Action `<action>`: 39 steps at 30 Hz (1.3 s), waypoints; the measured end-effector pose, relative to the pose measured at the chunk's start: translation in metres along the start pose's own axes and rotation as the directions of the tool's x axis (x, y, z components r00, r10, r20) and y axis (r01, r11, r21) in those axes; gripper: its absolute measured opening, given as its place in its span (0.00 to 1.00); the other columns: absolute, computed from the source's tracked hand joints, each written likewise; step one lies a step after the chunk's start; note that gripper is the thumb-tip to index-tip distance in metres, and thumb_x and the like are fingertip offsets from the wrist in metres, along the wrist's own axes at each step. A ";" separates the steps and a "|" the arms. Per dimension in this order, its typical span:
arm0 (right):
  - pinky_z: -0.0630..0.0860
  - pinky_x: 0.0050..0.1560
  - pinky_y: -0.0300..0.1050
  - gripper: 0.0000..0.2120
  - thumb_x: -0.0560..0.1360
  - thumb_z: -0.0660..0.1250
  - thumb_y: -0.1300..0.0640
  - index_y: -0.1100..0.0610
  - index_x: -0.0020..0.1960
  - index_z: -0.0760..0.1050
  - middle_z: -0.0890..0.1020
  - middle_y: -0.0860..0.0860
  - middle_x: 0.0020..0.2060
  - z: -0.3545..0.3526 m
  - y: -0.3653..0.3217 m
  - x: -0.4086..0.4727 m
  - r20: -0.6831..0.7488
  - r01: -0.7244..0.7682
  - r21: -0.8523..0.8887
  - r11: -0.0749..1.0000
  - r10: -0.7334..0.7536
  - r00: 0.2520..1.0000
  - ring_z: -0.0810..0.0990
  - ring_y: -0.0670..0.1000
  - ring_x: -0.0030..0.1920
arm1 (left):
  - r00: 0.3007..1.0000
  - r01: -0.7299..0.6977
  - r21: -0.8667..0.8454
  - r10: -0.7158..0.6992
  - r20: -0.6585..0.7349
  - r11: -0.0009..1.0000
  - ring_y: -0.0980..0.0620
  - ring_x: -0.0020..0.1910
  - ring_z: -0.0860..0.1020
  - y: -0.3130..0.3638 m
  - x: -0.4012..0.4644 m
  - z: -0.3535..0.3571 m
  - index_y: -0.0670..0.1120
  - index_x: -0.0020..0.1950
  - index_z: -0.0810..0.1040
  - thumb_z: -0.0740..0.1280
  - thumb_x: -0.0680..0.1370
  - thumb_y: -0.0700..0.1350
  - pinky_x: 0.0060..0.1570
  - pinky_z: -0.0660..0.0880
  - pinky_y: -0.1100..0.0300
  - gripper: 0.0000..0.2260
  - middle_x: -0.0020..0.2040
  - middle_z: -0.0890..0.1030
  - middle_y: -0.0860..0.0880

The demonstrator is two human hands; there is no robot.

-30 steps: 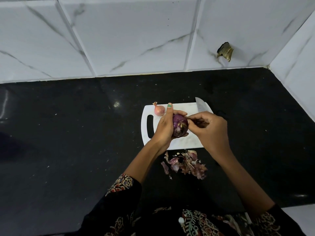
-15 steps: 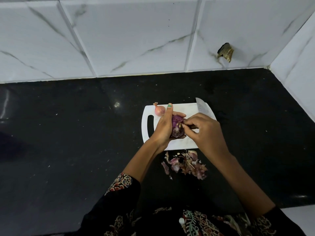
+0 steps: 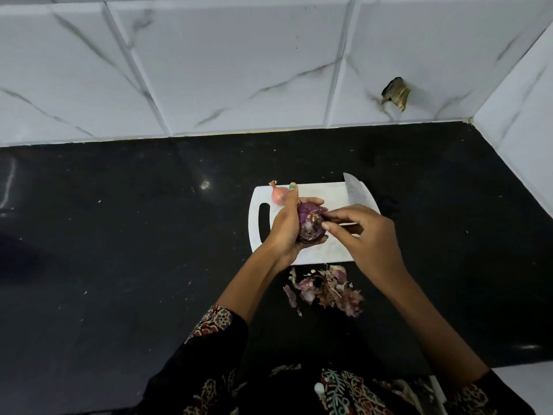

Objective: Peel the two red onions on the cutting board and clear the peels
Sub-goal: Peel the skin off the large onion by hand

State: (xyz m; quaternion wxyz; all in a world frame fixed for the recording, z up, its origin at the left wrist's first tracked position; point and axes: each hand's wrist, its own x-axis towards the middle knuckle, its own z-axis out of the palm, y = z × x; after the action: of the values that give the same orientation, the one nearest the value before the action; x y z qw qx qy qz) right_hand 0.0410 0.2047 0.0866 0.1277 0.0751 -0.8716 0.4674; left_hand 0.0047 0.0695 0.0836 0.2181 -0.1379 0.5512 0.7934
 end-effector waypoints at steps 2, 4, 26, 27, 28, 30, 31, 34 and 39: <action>0.77 0.44 0.32 0.06 0.71 0.72 0.62 0.61 0.48 0.82 0.82 0.52 0.42 0.003 0.001 0.000 -0.033 0.060 -0.072 0.996 -0.063 0.997 0.80 0.44 0.42 | 1.000 0.007 -0.010 -0.007 0.003 1.000 0.53 0.37 0.81 0.000 -0.001 0.001 0.46 0.45 0.78 0.51 0.80 0.63 0.36 0.79 0.58 0.25 0.39 0.82 0.48; 0.76 0.44 0.33 0.05 0.71 0.71 0.63 0.62 0.47 0.82 0.82 0.53 0.41 0.006 0.002 0.001 -0.052 0.111 -0.119 0.987 -0.118 0.992 0.80 0.46 0.42 | 1.000 0.001 -0.011 -0.001 -0.001 1.000 0.53 0.37 0.81 0.001 -0.001 0.002 0.46 0.45 0.78 0.51 0.80 0.63 0.36 0.79 0.58 0.25 0.40 0.82 0.48; 0.67 0.36 0.47 0.13 0.65 0.68 0.71 0.61 0.45 0.69 0.74 0.57 0.41 0.013 0.005 0.006 0.145 0.317 -0.551 0.772 -0.286 0.947 0.74 0.56 0.39 | 0.995 -0.016 0.221 -0.005 0.096 0.975 0.53 0.34 0.78 0.009 -0.002 0.003 0.47 0.40 0.75 0.47 0.80 0.65 0.32 0.76 0.59 0.28 0.33 0.79 0.48; 0.65 0.36 0.45 0.14 0.65 0.69 0.72 0.60 0.45 0.69 0.74 0.56 0.40 0.012 0.005 0.006 0.161 0.336 -0.574 0.747 -0.299 0.941 0.73 0.55 0.38 | 0.995 -0.014 0.253 -0.012 0.100 0.967 0.53 0.34 0.78 0.010 -0.002 0.002 0.47 0.40 0.75 0.47 0.80 0.66 0.32 0.76 0.59 0.28 0.34 0.79 0.48; 0.63 0.37 0.45 0.15 0.65 0.69 0.71 0.59 0.45 0.68 0.75 0.55 0.40 0.011 0.005 0.006 0.179 0.351 -0.586 0.731 -0.305 0.935 0.73 0.54 0.36 | 0.994 -0.010 0.285 -0.021 0.106 0.959 0.52 0.35 0.78 0.010 -0.002 0.002 0.47 0.40 0.75 0.46 0.79 0.66 0.32 0.76 0.59 0.28 0.35 0.79 0.48; 0.63 0.38 0.45 0.15 0.66 0.69 0.70 0.59 0.46 0.67 0.75 0.55 0.39 0.010 0.007 0.008 0.193 0.358 -0.580 0.732 -0.303 0.933 0.71 0.53 0.33 | 0.992 0.007 0.336 -0.048 0.115 0.942 0.51 0.38 0.79 0.011 -0.002 0.000 0.48 0.41 0.76 0.46 0.79 0.67 0.33 0.77 0.59 0.29 0.39 0.80 0.48; 0.63 0.38 0.45 0.13 0.67 0.68 0.70 0.59 0.46 0.68 0.75 0.55 0.38 0.009 0.008 0.008 0.194 0.355 -0.572 0.740 -0.298 0.935 0.70 0.52 0.32 | 0.991 0.017 0.355 -0.063 0.118 0.935 0.51 0.40 0.79 0.010 -0.001 0.000 0.48 0.42 0.76 0.46 0.78 0.67 0.33 0.77 0.59 0.29 0.41 0.80 0.47; 0.62 0.37 0.44 0.08 0.71 0.64 0.66 0.58 0.47 0.68 0.76 0.54 0.36 0.009 0.011 0.008 0.191 0.351 -0.556 0.754 -0.295 0.936 0.64 0.48 0.30 | 0.989 0.037 0.389 -0.089 0.116 0.920 0.50 0.42 0.79 0.009 0.000 0.000 0.48 0.44 0.77 0.44 0.78 0.68 0.32 0.77 0.59 0.30 0.44 0.80 0.45; 0.68 0.32 0.46 0.03 0.79 0.56 0.57 0.56 0.51 0.67 0.78 0.51 0.34 0.012 0.013 0.003 0.087 0.199 -0.383 0.902 -0.180 0.980 0.72 0.49 0.30 | 0.996 0.028 0.321 -0.055 0.076 0.947 0.49 0.42 0.80 0.003 0.002 0.000 0.48 0.42 0.77 0.45 0.80 0.66 0.33 0.77 0.58 0.29 0.43 0.81 0.45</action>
State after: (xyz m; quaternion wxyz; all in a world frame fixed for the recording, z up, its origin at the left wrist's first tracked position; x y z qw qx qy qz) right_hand 0.0336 0.2020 0.0711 0.1631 0.1442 -0.9385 0.2680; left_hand 0.0016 0.0688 0.0857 0.2771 -0.0788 0.6598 0.6940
